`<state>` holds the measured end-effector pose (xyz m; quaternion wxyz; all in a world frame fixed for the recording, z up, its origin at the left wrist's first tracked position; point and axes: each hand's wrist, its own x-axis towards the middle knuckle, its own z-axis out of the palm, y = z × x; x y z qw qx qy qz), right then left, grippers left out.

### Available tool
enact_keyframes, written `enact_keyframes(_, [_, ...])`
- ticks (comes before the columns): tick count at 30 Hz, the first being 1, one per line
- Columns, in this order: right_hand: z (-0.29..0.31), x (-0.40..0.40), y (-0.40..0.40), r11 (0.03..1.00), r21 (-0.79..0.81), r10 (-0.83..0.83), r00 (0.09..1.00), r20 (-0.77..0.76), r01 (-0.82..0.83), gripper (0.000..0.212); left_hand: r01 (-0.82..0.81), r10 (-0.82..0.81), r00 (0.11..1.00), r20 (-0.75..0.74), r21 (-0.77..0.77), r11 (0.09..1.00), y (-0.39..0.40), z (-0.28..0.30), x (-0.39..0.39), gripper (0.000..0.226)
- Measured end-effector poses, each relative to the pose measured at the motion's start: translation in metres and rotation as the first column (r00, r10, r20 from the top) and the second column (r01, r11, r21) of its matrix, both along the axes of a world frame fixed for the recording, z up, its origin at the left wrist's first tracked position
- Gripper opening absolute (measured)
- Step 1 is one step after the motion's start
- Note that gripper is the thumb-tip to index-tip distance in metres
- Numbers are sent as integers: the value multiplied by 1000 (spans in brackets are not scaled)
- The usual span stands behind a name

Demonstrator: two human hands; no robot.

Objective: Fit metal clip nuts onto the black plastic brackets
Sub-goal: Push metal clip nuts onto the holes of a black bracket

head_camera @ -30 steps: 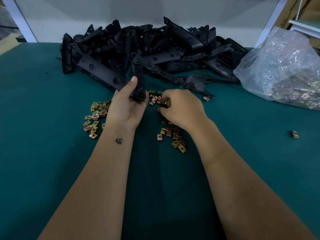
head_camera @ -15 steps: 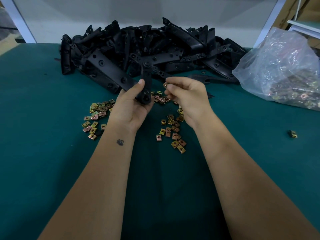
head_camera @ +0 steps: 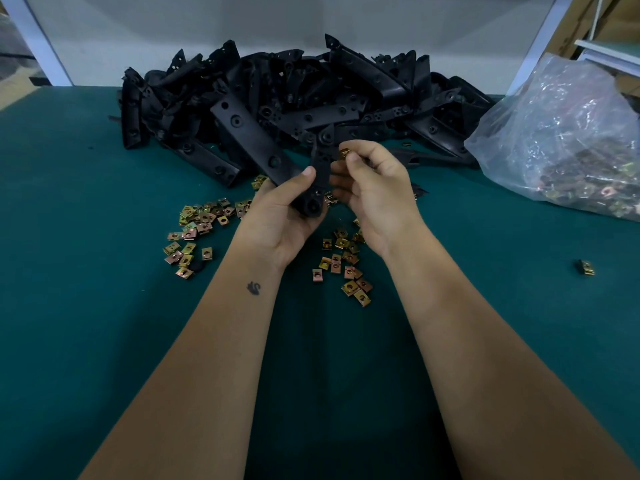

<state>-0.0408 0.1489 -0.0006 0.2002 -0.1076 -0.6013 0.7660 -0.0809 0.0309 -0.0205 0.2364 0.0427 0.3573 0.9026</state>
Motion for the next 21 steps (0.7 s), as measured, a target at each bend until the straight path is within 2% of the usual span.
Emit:
enact_keyframes(6, [-1, -2, -3, 993, -104, -65, 997, -51, 60, 13, 6, -6, 1000, 11, -7, 1000, 1, 0, 0, 12])
enact_keyframes(9, [-2, -2, -6, 984, -156, -94, 993, -77, 81, 19, 4, -4, 1000, 6, -6, 1000, 1, 0, 1, 15])
enact_keyframes(16, [0, -2, -5, 952, -304, -3, 997, -79, -21, 14, 23, -23, 1000, -6, 21, 1000, 0, 2, 2, 17])
enact_keyframes(21, [-3, -1, -5, 930, -351, 85, 993, -78, -107, 10, 28, -28, 1000, 8, 39, 999, -1, 4, 4, 19])
